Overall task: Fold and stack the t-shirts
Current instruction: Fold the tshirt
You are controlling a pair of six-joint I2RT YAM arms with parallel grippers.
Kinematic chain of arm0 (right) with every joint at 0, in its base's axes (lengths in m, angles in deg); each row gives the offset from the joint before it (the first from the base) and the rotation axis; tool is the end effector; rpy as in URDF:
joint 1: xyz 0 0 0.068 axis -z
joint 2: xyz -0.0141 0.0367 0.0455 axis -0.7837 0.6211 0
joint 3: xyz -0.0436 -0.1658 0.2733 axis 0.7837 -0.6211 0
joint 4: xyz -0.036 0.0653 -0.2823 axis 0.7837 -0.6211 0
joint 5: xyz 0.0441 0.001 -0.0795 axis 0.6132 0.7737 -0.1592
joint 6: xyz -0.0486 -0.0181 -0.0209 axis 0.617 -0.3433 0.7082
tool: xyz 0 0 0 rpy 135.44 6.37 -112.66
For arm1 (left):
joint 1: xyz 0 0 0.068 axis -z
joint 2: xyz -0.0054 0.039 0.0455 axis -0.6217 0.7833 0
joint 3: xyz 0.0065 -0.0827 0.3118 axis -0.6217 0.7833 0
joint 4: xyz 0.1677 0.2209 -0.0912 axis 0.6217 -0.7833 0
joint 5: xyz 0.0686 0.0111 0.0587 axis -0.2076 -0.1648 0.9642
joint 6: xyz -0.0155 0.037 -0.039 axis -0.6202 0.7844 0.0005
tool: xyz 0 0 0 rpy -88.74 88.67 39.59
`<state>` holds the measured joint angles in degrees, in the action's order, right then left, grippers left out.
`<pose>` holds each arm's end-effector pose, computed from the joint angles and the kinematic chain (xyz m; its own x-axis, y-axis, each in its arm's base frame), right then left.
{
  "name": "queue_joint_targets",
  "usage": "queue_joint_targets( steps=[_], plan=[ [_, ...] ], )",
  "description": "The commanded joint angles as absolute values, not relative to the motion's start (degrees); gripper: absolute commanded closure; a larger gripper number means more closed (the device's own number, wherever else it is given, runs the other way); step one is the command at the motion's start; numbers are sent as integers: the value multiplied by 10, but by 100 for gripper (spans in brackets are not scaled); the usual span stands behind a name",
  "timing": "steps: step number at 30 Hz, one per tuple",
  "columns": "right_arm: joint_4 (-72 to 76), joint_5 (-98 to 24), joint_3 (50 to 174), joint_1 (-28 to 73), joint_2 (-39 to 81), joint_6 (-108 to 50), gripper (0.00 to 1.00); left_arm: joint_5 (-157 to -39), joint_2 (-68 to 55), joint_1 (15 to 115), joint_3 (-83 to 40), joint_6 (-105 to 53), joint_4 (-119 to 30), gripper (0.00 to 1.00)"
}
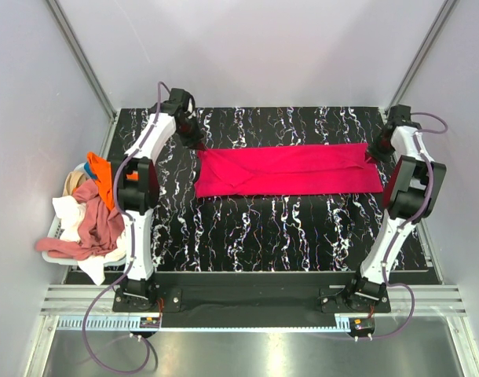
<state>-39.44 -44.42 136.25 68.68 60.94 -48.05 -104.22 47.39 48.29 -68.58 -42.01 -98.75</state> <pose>0.4909 -0.1512 0.2392 -0.6382 0.6543 -0.4058 0.6397 0.7439 0.1934 0.5438 -0.1043 0.2722 -0.9008 -0.3047 -0.3094 -0.1618 0.8966 -0.4122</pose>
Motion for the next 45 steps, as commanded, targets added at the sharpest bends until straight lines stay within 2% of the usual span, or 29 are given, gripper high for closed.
queue_joint_targets(
  steps=[1,4,5,9,13,16,18,24,28,29,31,38,45],
  plan=[
    [-390,-429,1396,677,649,-495,82,-1043,486,479,-715,-425,-976,99],
    [-390,-464,1412,677,690,-486,82,-1030,502,478,-720,-422,-975,98],
    [-390,-476,1415,678,697,-482,83,-1033,509,479,-733,-420,-975,93],
    [-396,-496,1424,677,709,-481,83,-1087,536,478,-798,-402,-969,89],
    [-396,-508,1402,665,651,-478,82,-1132,513,478,-829,-401,-919,89],
    [-397,-495,1377,652,600,-482,80,-1153,493,478,-819,-407,-876,78],
    [-396,-493,1358,634,574,-477,78,-1154,472,478,-805,-403,-878,76],
    [-355,-416,1310,503,494,-426,71,-1065,306,478,-566,-433,-878,74],
    [-195,-333,1239,383,447,-347,63,-1081,213,499,-352,-459,-841,74],
    [-158,-324,1203,328,443,-301,62,-1090,201,504,-325,-466,-821,74],
    [-90,-311,1182,282,453,-254,57,-1086,187,521,-269,-476,-805,75],
    [-90,-304,1215,208,519,-204,52,-1018,256,540,-210,-499,-784,76],
    [-145,-404,1194,205,543,-217,62,-911,287,535,-216,-517,-798,77]
  ],
)
